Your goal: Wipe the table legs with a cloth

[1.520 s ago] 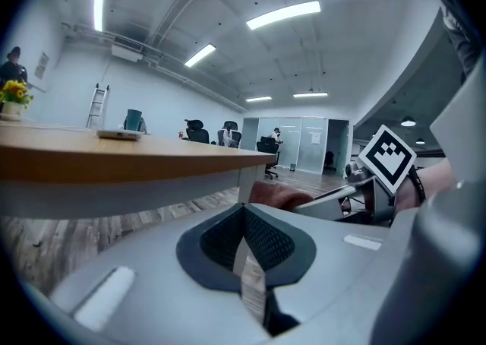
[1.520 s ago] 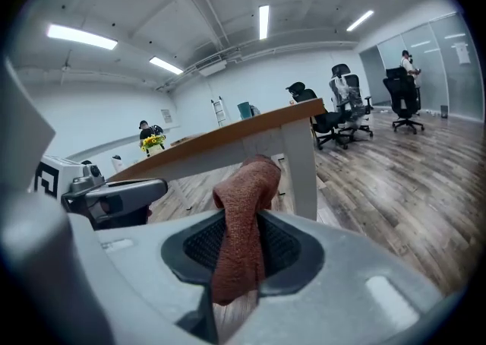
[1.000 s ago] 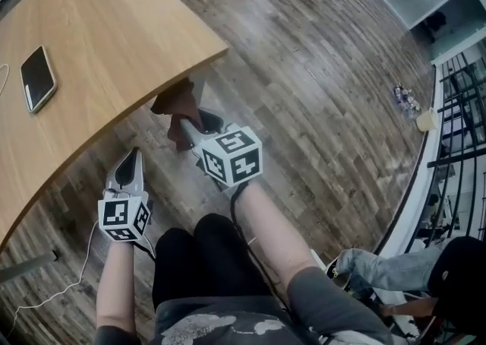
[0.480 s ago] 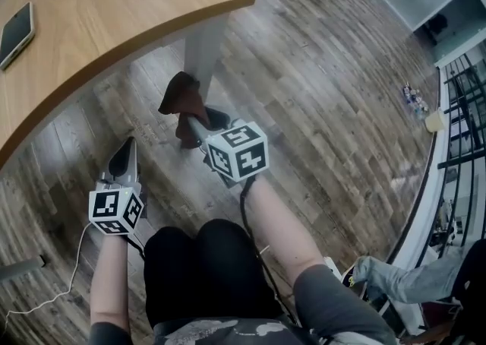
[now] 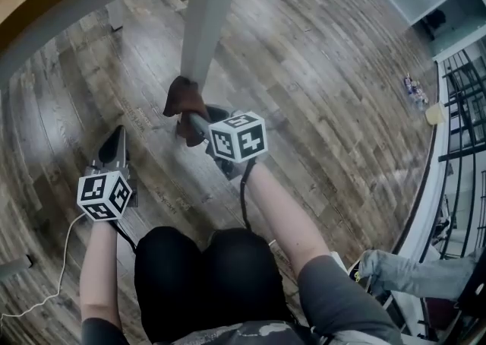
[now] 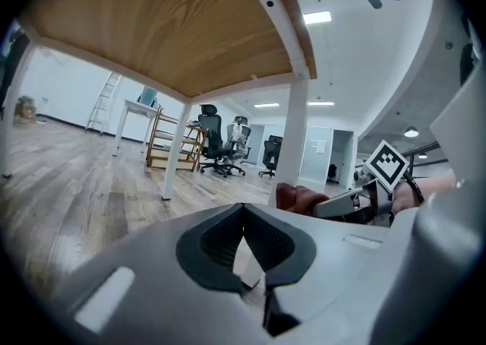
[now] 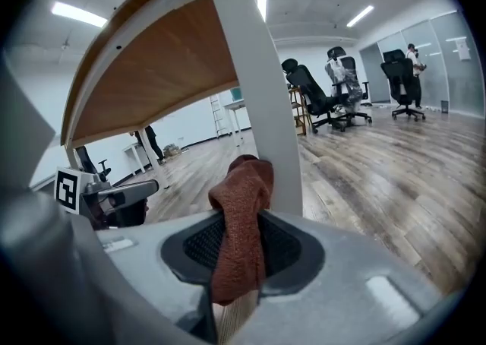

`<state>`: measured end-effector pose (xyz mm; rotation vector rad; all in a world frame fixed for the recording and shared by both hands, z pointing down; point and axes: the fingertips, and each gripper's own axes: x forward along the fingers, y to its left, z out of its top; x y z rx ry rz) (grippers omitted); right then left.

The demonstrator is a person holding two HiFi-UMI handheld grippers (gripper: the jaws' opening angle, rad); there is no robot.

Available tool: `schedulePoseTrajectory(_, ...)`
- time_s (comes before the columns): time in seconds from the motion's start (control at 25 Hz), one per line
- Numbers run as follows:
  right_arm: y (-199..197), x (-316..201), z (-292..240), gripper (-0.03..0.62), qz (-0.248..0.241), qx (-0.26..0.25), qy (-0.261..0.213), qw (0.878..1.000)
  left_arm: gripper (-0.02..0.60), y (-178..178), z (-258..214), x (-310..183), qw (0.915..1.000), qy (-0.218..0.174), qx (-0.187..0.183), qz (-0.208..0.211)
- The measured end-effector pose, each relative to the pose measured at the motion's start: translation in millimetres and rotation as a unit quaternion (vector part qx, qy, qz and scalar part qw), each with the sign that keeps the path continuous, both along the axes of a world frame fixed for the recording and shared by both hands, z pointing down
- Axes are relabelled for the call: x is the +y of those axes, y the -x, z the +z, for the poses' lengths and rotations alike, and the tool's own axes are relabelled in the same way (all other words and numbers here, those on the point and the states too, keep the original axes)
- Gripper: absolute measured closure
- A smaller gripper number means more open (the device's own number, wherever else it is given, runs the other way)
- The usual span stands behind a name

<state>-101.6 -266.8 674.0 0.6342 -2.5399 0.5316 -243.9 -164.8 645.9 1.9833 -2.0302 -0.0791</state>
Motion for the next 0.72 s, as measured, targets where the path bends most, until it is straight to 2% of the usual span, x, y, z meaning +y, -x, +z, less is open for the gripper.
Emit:
schedulePoseTrajectory(0.36, 4, -3, 95, 0.500, 0.008, 0.056, 0.005, 0.998, 0.562, -2, 79, -6, 0.9997, 0.021, 0.004, 0.014)
schedulePoseTrajectory(0.56, 0, -2, 138, 0.499, 0.017, 0.076, 0.022, 0.997, 0.562, -18, 119, -22, 0.9987, 0.038, 0.020, 0.027)
schedulePoseTrajectory(0.72, 1, -2, 171, 0.499, 0.025, 0.086, 0.047, 0.995, 0.562, -26, 141, -32, 0.9979, 0.056, 0.009, 0.034)
